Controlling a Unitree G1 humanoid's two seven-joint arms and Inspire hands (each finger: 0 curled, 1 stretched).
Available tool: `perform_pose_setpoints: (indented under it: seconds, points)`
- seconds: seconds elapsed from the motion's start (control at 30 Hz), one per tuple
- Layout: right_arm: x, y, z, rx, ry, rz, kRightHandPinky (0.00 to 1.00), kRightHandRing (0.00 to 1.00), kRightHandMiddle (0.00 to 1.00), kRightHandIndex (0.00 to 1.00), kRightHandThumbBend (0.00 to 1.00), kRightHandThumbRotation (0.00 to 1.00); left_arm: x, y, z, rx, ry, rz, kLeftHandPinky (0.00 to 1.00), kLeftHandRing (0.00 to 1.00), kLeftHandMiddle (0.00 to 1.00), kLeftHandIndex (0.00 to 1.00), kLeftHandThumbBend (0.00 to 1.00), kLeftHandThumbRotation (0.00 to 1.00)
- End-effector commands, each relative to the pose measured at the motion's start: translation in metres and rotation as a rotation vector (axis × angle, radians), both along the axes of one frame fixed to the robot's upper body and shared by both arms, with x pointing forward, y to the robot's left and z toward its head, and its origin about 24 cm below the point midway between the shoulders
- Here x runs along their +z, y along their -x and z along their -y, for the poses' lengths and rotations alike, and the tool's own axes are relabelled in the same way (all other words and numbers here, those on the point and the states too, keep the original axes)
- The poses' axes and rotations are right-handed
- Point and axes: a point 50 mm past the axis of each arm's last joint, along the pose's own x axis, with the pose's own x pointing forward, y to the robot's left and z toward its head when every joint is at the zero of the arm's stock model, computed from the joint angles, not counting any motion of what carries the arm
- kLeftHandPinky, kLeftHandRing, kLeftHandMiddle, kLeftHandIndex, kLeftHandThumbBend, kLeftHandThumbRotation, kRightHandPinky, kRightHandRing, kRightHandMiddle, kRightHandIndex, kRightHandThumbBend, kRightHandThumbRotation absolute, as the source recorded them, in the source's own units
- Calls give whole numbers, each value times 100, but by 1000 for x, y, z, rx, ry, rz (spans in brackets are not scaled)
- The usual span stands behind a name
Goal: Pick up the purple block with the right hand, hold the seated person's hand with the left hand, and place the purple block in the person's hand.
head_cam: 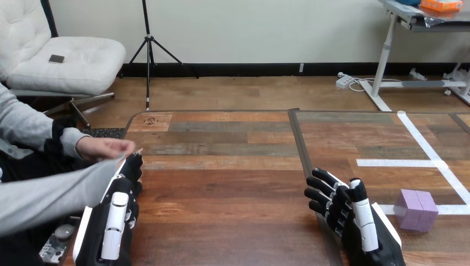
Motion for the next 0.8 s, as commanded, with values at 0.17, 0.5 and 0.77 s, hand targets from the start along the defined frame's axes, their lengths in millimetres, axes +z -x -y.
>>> perform_pose_setpoints:
  seconds: [0.17,0.5,0.77]
  points:
    - [22,-21,1,26,17,109,92,89,89,88,78,100,15,-14,4,1,-16,100,100,98,95,91,49,94]
    - [24,-23,0,21,-5,119,91,88,89,88,77,100,15,-14,3,-11,-13,92,100,98,95,91,53,94]
    - [33,-33,0,2,-11,163,88,87,88,87,78,100,14,-15,3,-7,-6,84,100,99,95,92,56,91]
